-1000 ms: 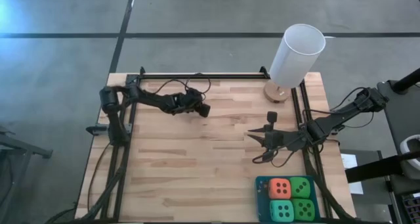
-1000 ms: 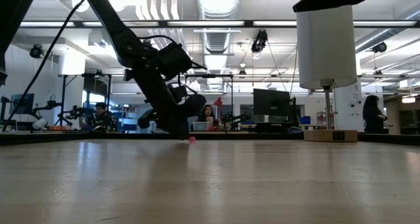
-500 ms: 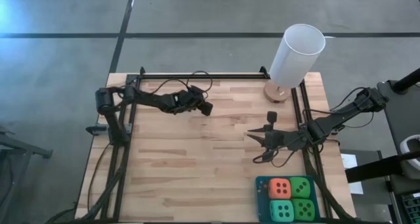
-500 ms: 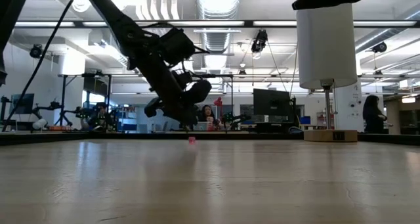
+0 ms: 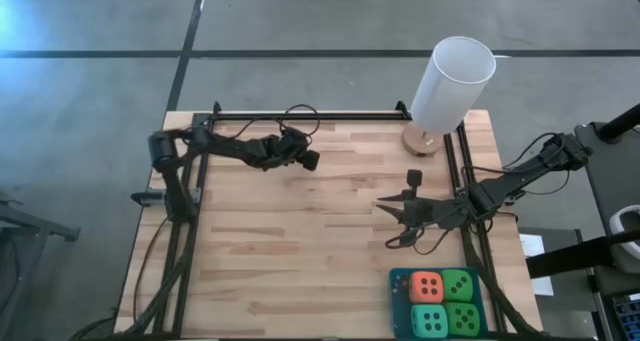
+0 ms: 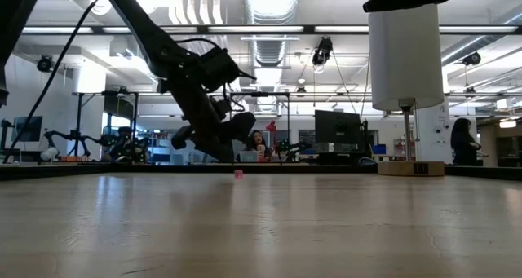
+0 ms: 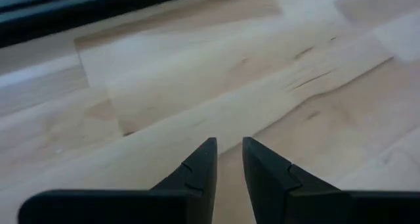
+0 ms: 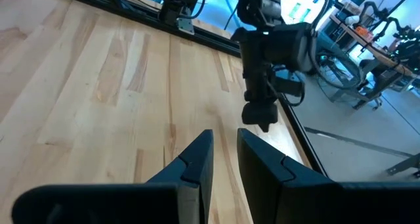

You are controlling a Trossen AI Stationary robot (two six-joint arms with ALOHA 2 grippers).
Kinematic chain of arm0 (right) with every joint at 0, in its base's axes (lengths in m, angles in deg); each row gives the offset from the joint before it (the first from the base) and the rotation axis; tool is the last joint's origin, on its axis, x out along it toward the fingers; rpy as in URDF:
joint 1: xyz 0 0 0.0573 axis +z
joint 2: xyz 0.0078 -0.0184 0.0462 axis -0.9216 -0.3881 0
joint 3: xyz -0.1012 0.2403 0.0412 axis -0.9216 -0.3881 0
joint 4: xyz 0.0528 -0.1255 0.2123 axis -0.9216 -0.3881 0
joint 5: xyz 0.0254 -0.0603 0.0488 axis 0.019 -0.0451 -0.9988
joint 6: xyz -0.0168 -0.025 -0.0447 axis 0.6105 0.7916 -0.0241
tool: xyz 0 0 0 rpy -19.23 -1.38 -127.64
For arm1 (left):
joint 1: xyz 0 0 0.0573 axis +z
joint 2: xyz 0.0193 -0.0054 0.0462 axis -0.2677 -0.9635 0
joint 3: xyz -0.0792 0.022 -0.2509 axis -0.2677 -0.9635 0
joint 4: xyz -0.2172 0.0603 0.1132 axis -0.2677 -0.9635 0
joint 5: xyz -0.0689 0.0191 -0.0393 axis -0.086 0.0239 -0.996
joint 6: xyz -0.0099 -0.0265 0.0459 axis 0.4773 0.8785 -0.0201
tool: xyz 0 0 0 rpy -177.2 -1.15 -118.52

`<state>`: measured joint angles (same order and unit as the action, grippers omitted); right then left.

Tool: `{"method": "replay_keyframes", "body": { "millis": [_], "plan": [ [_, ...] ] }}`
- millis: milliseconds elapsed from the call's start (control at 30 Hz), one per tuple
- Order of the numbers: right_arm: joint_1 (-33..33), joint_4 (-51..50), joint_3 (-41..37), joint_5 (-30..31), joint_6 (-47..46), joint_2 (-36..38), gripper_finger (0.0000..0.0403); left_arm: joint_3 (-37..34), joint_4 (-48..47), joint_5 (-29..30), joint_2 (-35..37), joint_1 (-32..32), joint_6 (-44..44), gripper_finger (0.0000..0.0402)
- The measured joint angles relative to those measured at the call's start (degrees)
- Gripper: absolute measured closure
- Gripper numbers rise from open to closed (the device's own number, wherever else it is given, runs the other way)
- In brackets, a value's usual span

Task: Pick & Place Dice
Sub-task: Put the small pink die into the blue bin

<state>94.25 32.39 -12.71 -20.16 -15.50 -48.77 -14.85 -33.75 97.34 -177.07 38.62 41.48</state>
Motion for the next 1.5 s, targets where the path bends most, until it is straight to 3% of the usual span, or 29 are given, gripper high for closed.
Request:
{"method": "replay_keyframes", "body": {
  "millis": [600,1500],
  "plan": [
    [0.0,0.06,0.0,0.0,0.02,-0.02,0.0339,0.48,3.51,-0.63,-5.52,0.22,0.85,0.0323],
    [0.0,0.15,0.0,0.02,0.26,-0.04,0.0339,0.5,4.51,-1.92,-5.63,-3.78,0.8,0.0323]
  ]
}}
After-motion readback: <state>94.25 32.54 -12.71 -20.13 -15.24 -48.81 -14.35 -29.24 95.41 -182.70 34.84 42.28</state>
